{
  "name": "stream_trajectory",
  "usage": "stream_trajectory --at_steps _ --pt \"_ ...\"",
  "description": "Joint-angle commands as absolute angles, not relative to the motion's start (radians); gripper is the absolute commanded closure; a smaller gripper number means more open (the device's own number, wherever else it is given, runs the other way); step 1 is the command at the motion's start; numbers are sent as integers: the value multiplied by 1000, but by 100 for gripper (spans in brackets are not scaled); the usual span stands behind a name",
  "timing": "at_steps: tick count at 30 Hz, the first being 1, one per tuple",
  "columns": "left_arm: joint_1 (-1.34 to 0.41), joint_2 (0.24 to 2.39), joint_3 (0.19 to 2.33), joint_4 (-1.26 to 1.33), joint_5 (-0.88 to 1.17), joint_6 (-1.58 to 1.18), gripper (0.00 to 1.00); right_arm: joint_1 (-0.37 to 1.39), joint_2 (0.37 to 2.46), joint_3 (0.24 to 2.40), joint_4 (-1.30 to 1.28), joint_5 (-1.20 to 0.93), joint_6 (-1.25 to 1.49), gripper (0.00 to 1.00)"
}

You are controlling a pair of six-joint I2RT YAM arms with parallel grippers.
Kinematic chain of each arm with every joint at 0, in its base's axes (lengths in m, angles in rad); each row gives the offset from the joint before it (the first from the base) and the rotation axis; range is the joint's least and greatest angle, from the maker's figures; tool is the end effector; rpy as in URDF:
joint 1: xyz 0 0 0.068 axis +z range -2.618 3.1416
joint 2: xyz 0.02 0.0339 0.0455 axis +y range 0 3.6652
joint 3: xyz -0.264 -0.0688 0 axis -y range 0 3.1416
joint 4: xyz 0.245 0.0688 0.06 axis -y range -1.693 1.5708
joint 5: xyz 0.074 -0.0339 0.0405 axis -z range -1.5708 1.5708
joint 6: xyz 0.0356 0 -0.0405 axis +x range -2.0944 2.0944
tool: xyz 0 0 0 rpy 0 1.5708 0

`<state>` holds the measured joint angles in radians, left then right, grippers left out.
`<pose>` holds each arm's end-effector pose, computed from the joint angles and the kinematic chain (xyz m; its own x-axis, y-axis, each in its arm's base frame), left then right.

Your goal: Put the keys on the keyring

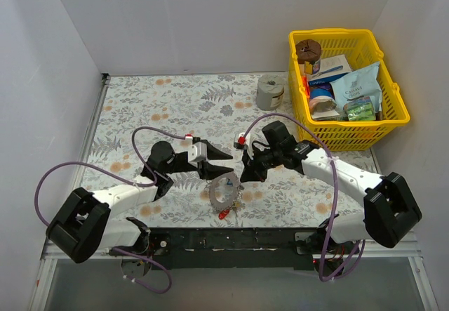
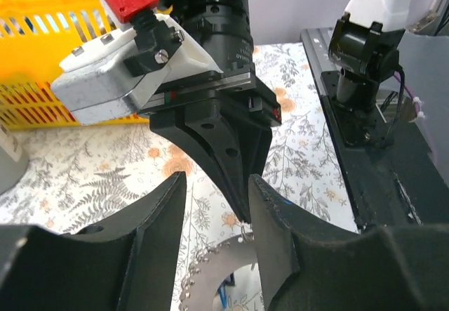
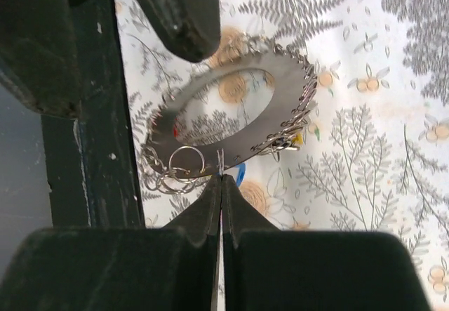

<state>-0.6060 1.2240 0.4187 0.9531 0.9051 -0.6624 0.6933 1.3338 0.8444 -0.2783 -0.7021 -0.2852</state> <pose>0.1799 -0.1587 0.2408 -0.5141 -0.1058 -0.8512 0.8560 -0.0007 -0.5170 0.1970 0.1936 0.2376 -0.2747 -0.5076 -0.8166 -0.9615 0.1537 0.2280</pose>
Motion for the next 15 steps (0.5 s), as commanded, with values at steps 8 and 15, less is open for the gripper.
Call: stream_trajectory --at_steps 8,15 --pt "-653 1327 529 629 963 -486 59 693 1336 920 -402 -606 -342 99" --pt "-684 1400 545 652 957 -482 61 693 1324 919 -376 -637 -334 99"
